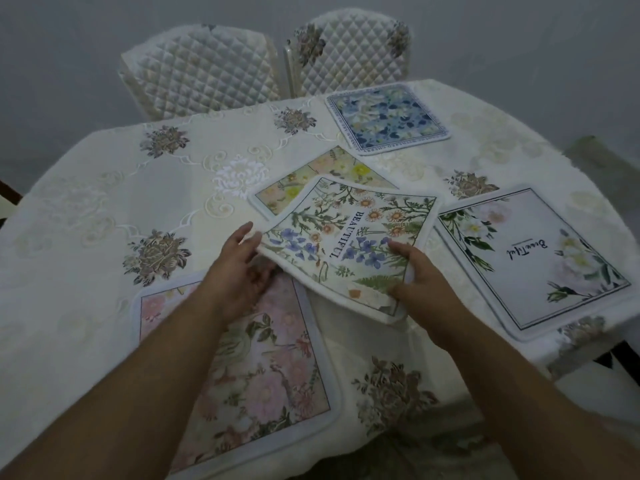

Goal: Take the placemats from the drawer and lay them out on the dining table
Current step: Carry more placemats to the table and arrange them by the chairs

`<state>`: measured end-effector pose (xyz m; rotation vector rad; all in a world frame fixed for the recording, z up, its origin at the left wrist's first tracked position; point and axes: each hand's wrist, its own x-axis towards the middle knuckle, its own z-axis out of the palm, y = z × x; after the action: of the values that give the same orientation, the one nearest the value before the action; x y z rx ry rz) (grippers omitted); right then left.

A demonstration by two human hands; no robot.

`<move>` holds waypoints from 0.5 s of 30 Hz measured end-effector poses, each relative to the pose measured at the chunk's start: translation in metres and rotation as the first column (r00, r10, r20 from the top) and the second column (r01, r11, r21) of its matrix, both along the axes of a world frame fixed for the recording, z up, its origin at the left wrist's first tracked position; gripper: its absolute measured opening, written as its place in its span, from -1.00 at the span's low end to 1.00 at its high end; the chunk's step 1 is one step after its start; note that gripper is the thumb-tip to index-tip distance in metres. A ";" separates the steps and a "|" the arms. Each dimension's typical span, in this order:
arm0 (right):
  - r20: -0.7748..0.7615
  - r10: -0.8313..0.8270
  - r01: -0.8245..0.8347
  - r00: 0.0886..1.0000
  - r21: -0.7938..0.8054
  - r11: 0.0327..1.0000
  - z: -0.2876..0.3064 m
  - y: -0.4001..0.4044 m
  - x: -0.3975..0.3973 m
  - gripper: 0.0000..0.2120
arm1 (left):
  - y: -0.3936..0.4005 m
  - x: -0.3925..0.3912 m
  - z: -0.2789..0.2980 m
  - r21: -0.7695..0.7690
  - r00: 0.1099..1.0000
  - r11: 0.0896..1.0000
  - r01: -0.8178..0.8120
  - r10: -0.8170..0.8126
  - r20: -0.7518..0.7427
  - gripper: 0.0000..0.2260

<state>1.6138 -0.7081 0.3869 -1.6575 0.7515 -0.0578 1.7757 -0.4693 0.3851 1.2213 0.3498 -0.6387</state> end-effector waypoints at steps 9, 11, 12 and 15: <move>-0.053 0.045 -0.056 0.998 -0.238 0.970 0.044 -0.006 -0.070 -0.19 | 0.025 -0.087 0.030 0.339 0.856 0.831 0.441 -0.503 0.121 -0.41; -0.041 0.080 -0.088 0.996 -0.262 0.961 0.065 -0.002 -0.086 -0.17 | 0.035 -0.112 0.050 0.338 0.845 0.822 0.457 -0.520 0.122 -0.37; -0.035 0.102 -0.108 0.994 -0.279 0.954 0.076 0.002 -0.094 -0.17 | 0.041 -0.124 0.062 0.353 0.852 0.829 0.433 -0.504 0.139 -0.41; -0.034 0.169 -0.171 0.985 -0.325 0.930 0.113 0.023 -0.112 -0.19 | 0.061 -0.159 0.101 0.502 0.855 0.827 0.251 -0.433 0.286 -0.58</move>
<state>1.5013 -0.6853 0.5004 -2.0355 0.6228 -0.0573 1.6170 -0.4086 0.4866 1.8538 -0.0824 -0.6252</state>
